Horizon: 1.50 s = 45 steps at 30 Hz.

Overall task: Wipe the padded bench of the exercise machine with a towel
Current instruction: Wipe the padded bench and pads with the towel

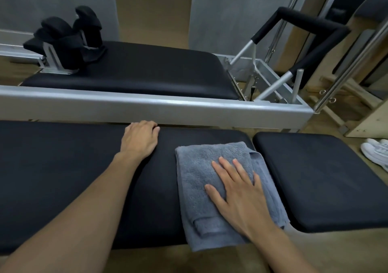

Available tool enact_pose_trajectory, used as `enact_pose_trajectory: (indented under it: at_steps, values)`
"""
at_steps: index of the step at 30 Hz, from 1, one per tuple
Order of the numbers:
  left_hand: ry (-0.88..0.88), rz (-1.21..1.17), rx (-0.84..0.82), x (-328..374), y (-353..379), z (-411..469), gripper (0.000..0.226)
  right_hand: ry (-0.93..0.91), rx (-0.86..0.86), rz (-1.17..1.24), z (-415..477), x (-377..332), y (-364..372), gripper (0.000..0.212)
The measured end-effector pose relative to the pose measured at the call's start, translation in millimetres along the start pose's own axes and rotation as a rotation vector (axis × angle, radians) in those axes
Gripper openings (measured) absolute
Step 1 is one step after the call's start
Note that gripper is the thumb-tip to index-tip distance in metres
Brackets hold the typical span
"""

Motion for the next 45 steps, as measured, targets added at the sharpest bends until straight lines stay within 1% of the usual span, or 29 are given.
enact_pose_trajectory:
  at_steps: [4, 8, 11, 16, 20, 24, 27, 29, 33, 37, 40, 45]
  values:
    - [0.004, 0.059, 0.026, 0, 3, -2, 0.038, 0.029, 0.006, 0.020, -11, 5, -2, 0.075]
    - [0.042, 0.096, 0.019, 1, 6, 1, 0.041, 0.039, 0.006, 0.030, 8, 6, -3, 0.070]
    - [0.057, 0.096, 0.046, -1, 6, 4, 0.044, 0.050, 0.037, 0.047, 39, 16, -5, 0.066]
    - [0.042, 0.105, 0.055, -7, 8, 6, 0.044, 0.095, 0.054, 0.081, 123, 40, -15, 0.066]
    - [0.049, 0.101, 0.094, -6, 8, 3, 0.045, 0.117, 0.055, 0.041, 159, 45, -24, 0.067]
    - [0.052, 0.080, 0.082, -5, 4, -3, 0.045, 0.108, 0.052, 0.055, 129, 43, -20, 0.068]
    - [0.066, 0.058, 0.041, -4, 1, -9, 0.042, 0.073, 0.021, 0.056, 81, 32, -15, 0.068]
    - [0.069, 0.031, 0.015, -4, -2, -13, 0.040, 0.045, 0.033, 0.031, 41, 20, -14, 0.069]
    - [0.046, 0.012, -0.022, -20, -14, -22, 0.040, 0.011, -0.002, -0.014, -29, -14, -3, 0.073]
    - [-0.009, 0.008, -0.021, -55, -25, -23, 0.042, -0.039, -0.017, -0.074, -50, -70, 13, 0.076]
    - [-0.022, 0.006, 0.011, -80, -28, -22, 0.042, -0.041, -0.001, -0.061, -15, -91, 13, 0.076]
    - [-0.014, 0.007, 0.028, -104, -32, -15, 0.041, -0.067, 0.054, -0.008, 95, -100, 9, 0.075]
Point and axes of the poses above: each hand's wrist, its own z-axis towards the middle knuckle, its own y-axis out of the palm, x = y × z, the point moved 9 cm from there along z, towards the middle knuckle, and after that the axes turned 6 degrees about -x, right-handed, at the moved point
